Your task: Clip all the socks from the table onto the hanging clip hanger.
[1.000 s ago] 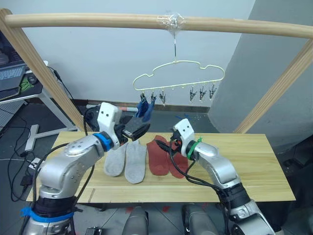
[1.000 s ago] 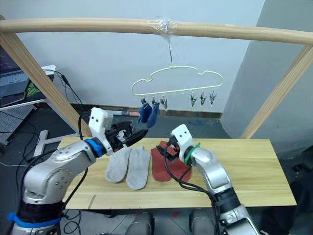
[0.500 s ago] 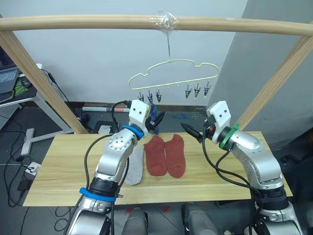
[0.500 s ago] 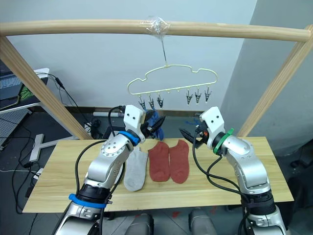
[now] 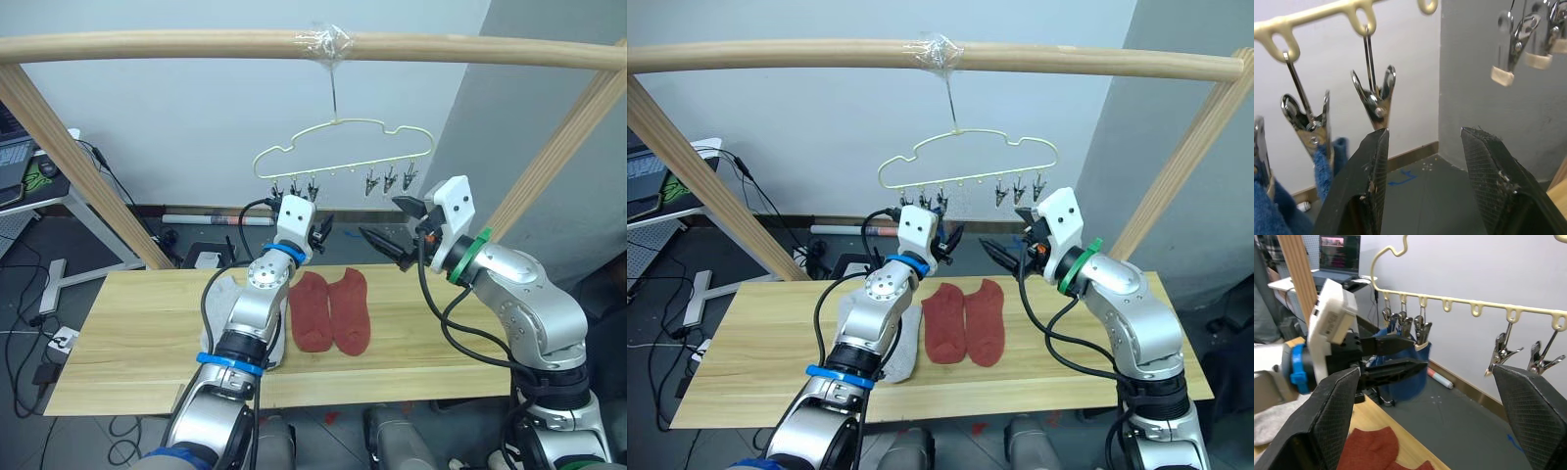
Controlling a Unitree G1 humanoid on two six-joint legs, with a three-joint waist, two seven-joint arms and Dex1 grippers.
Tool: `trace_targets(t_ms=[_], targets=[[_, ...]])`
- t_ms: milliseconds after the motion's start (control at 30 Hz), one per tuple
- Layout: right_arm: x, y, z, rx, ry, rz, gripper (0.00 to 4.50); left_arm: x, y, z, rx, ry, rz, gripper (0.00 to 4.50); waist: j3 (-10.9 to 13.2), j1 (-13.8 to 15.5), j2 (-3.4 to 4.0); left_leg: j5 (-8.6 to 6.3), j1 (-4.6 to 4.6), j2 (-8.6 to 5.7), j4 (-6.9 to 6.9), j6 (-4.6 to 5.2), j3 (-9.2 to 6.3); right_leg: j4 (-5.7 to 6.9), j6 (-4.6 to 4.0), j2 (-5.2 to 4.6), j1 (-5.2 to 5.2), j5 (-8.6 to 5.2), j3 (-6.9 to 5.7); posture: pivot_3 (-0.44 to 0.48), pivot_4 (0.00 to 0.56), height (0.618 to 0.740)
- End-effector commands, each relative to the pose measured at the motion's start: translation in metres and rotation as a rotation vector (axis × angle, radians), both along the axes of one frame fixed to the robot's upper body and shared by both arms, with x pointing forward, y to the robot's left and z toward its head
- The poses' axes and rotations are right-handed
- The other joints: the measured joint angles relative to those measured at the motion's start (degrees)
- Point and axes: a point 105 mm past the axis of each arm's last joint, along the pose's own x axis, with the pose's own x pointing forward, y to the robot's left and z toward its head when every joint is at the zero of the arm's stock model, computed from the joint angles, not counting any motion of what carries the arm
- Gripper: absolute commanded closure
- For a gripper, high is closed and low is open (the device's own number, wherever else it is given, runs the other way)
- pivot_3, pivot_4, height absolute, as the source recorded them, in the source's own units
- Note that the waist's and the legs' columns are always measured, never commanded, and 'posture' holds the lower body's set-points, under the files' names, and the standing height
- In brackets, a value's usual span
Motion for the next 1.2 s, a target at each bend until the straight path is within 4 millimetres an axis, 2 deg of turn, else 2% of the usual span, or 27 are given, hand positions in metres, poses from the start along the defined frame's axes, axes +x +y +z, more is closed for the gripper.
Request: trace_targets(t_ms=[33, 300, 533, 867, 1200], targets=[[-0.007, -0.002, 0.016, 0.011, -0.055, 0.010, 0.00, 0.006, 0.007, 0.017, -0.014, -0.068, 0.044, 2.13, 0.0, -0.1, 0.00, 0.00, 0.00, 0.00, 0.00, 0.00, 0.00, 0.01, 0.00, 0.00, 0.00, 0.00, 0.00, -0.104, 0.124, 0.740], [-0.005, -0.006, 0.016, 0.014, -0.043, -0.017, 0.00, 0.015, 0.001, 0.016, -0.029, -0.073, 0.045, 2.13, 0.0, -0.3, 0.00, 0.00, -0.01, 0.00, 0.01, 0.00, 0.00, 0.00, 0.01, 0.00, 0.01, 0.01, 0.00, -0.107, 0.122, 0.740], [-0.002, -0.010, 0.015, 0.003, -0.041, -0.040, 0.00, 0.020, -0.011, 0.025, -0.043, -0.109, 0.057, 2.13, 0.0, -0.5, 0.00, 0.00, 0.00, -0.01, 0.01, 0.00, 0.00, 0.00, 0.02, 0.00, 0.01, 0.01, 0.00, -0.110, 0.121, 0.740], [-0.002, -0.009, 0.016, 0.008, -0.042, -0.042, 0.00, 0.024, -0.005, 0.033, -0.014, -0.158, 0.132, 2.13, 0.0, -1.4, 0.00, 0.00, 0.00, -0.01, 0.01, 0.00, 0.00, 0.02, 0.02, 0.00, 0.01, 0.01, 0.01, -0.110, 0.125, 0.740], [-0.002, -0.009, 0.016, 0.007, -0.042, -0.043, 0.00, 0.025, 0.001, 0.032, -0.001, -0.163, 0.140, 2.13, 0.0, -1.4, 0.00, 0.00, 0.00, -0.01, 0.01, 0.00, 0.00, 0.03, 0.03, 0.00, 0.01, 0.02, 0.01, -0.107, 0.124, 0.740]])
